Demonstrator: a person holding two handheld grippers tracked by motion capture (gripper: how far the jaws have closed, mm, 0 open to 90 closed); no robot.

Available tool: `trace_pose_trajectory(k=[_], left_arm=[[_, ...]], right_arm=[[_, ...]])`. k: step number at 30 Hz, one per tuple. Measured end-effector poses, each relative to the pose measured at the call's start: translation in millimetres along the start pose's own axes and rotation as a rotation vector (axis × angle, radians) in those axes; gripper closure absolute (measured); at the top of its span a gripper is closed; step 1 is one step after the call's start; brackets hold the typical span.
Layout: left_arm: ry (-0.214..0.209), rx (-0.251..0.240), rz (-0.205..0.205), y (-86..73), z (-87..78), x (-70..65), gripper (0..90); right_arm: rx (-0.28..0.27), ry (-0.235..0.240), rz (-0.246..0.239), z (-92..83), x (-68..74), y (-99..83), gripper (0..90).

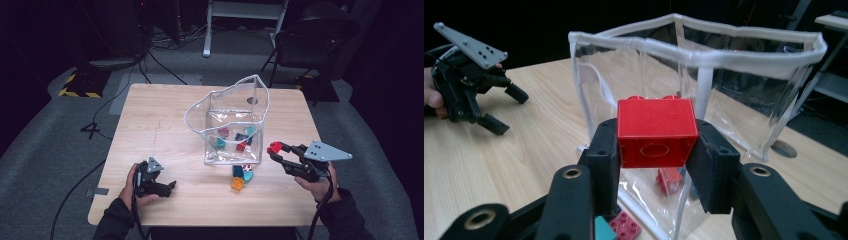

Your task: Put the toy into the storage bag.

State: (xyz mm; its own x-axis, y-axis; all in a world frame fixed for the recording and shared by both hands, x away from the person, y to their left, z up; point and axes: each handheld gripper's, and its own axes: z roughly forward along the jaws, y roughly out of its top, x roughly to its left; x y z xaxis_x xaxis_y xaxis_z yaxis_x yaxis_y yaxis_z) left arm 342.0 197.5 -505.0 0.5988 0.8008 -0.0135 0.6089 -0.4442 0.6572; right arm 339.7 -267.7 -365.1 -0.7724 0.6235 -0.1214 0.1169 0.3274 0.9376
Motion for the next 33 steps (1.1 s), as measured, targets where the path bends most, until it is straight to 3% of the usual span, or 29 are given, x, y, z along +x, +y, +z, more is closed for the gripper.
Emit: trace_pose_trajectory(k=[7, 16, 22, 33], left_arm=[[0.001, 0.0, 0.001, 0.0, -0.1, 0.0, 0.6], [0.0, 0.0, 0.002, 0.0, 0.0, 0.2, 0.6], [0.001, 0.0, 0.002, 0.0, -0.1, 0.1, 0.6], [0.002, 0.0, 0.003, 0.1, -0.1, 0.2, 0.6]], right_arm=[[-0.029, -0.019, -0.012, 1.5, -4.7, 25.2, 59.4], [-0.069, -0.039, -0.067, 6.6, -2.0, 57.2, 59.4], [-0.062, -0.054, -0.08, 20.6, -5.0, 71.3, 59.3], [-0.026, -0.087, -0.053, 54.6, -13.8, 82.9, 59.3]])
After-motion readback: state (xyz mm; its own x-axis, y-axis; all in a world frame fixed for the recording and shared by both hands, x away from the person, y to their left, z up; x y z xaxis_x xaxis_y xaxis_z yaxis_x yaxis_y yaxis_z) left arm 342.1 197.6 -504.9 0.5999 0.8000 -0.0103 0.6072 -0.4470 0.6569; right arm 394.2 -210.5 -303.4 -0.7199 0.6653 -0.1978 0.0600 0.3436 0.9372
